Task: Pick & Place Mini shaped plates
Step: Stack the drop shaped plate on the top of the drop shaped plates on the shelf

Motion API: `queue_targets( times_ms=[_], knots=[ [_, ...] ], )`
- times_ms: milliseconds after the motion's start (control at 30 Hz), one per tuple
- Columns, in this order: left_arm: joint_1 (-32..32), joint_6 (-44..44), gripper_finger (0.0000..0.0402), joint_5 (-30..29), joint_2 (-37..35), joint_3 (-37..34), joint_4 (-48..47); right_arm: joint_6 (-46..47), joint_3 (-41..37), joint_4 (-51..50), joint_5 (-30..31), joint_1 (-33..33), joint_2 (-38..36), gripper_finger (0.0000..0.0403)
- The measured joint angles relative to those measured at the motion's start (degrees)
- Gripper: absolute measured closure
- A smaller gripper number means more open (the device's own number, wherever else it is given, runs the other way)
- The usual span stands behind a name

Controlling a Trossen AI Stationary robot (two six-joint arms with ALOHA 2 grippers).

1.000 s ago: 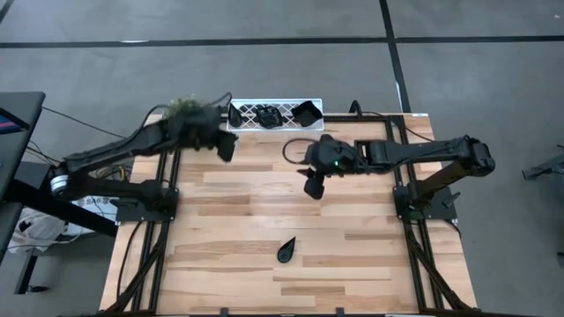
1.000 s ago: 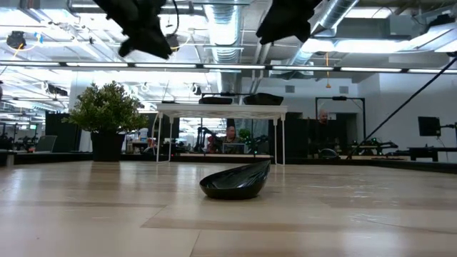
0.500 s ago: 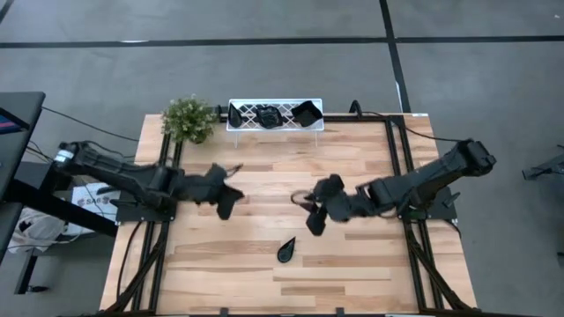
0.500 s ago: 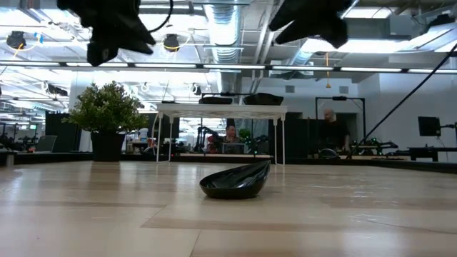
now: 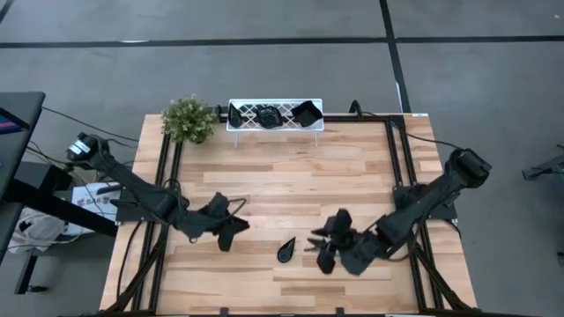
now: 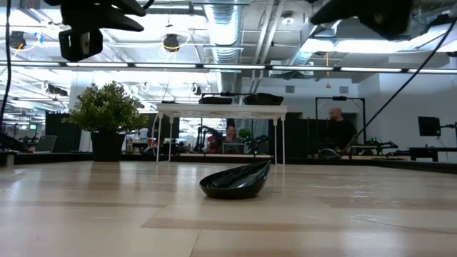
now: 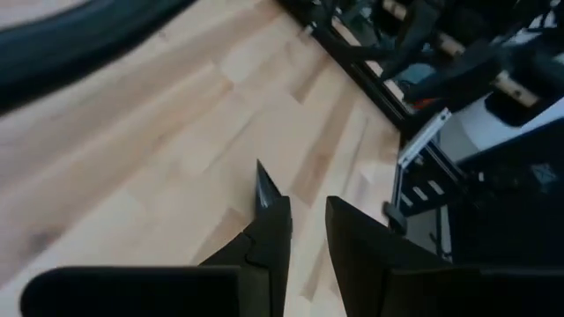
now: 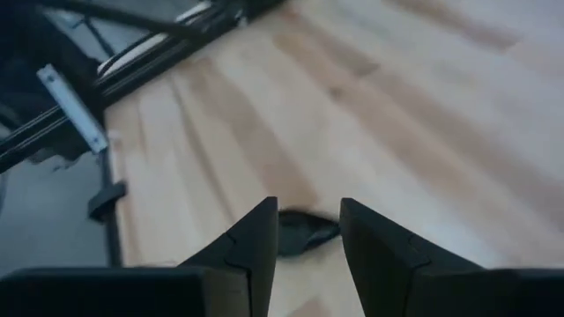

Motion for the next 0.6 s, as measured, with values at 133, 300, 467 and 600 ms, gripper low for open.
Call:
queue_targets(
  times_ms=[133,300,467,600],
  knots=[
    [-2.3,-0.3,0.0325,0.0,2.7,0.0,2.0,4.4,0.0,4.4,-0.1,3.5,6.2,0.0282],
    [-5.7,-4.9,0.0325,0.0,4.2,0.0,2.8,11.4,0.0,11.4,-0.3,6.6,13.3,0.0282],
    [-9.0,-5.7,0.0325,0.0,3.7,0.0,3.1,19.4,0.6,15.0,1.8,8.6,18.7,0.0284],
    [-10.5,-4.4,0.0325,0.0,3.7,0.0,3.1,23.1,2.8,14.7,2.9,7.9,22.6,0.0292]
  ],
)
